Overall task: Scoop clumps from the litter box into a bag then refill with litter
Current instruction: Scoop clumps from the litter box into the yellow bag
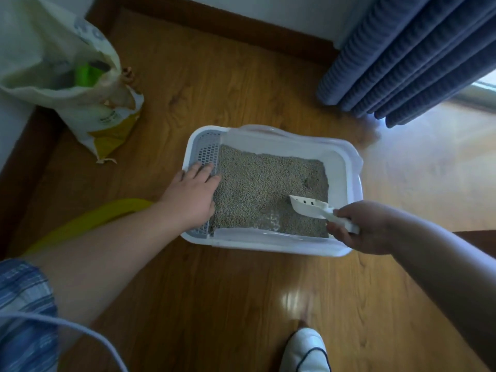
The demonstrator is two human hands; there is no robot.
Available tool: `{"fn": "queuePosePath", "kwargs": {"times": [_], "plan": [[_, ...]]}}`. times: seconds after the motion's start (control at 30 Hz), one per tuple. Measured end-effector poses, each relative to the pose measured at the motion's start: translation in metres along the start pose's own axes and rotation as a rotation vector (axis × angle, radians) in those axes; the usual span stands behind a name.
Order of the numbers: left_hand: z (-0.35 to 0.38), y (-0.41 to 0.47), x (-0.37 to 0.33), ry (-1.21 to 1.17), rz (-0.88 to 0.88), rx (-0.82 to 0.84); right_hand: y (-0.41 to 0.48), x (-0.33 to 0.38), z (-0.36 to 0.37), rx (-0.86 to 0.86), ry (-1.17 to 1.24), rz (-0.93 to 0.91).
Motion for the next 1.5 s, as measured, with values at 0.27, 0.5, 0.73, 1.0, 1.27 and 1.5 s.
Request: {"fn": "queuePosePath", "kwargs": {"times": [0.27,0.5,0.73,1.0,1.27,1.5], "plan": [[-0.001,0.0,0.0,-0.033,0.003,-0.015,0.012,0.005,-0.008,-0.059,-0.017,0.0],[0.003,-0.004,0.013,-0.084,0.056,-0.03,0.042,0.015,0.011,-0.083,0.012,-0.038],[0.001,-0.006,0.015,-0.095,0.054,-0.006,0.067,0.014,0.025,-0.109,-0.069,-0.09],[0.003,-0.004,0.015,-0.106,0.049,0.009,0.095,0.004,0.033,-0.14,-0.025,-0.13],[0.003,-0.003,0.014,-0.107,0.05,-0.01,0.097,0.014,0.036,-0.078,-0.162,-0.288],[0.004,-0.003,0.014,-0.105,0.054,-0.016,0.088,0.018,0.037,-0.023,-0.466,-0.511]]}}
Point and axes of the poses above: each hand's wrist, its own y-axis towards the middle knuckle, its own z-axis out of the palm, x = y × z, the point moved 5 cm from there along y, towards the middle knuckle, and after that the axes turned 1 degree about x, right-handed, at the moved point
